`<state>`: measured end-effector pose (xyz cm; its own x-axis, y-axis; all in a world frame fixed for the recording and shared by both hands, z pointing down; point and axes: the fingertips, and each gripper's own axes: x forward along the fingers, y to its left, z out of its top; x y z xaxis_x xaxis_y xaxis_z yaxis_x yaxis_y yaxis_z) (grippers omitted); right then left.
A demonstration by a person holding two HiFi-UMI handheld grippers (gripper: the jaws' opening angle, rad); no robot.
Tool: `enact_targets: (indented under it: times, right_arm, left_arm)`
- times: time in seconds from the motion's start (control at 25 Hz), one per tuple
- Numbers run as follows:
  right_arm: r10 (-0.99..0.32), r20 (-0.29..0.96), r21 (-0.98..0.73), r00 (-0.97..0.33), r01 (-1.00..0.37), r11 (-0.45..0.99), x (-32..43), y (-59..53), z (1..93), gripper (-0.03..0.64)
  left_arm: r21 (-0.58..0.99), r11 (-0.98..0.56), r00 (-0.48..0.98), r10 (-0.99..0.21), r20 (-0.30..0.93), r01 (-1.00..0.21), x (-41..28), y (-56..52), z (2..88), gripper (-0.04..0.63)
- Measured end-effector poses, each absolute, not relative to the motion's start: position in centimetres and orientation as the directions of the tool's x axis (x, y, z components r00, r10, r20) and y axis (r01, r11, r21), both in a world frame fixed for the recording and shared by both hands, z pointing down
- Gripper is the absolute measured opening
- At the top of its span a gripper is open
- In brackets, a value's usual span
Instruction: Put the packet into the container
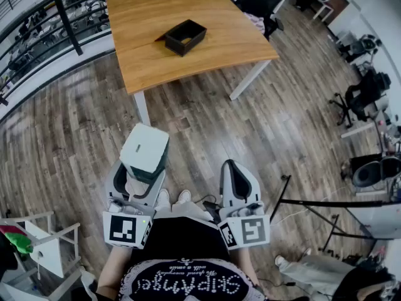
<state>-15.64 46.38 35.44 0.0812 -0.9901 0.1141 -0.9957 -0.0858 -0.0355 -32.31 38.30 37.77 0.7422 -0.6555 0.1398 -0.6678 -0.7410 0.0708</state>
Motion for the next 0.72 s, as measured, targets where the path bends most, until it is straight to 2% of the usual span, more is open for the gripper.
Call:
enact_targets:
  times: [0.72]
  right_arm:
    - [-0.996, 0.091, -0.024, 0.027, -0.999, -0.029, -12.3, 48.2, 35.1, 0.038]
  left_arm:
    - [0.054, -0.72, 0.721, -0.686, 0.102, -0.692, -28.7, 40.9, 37.4, 0.377]
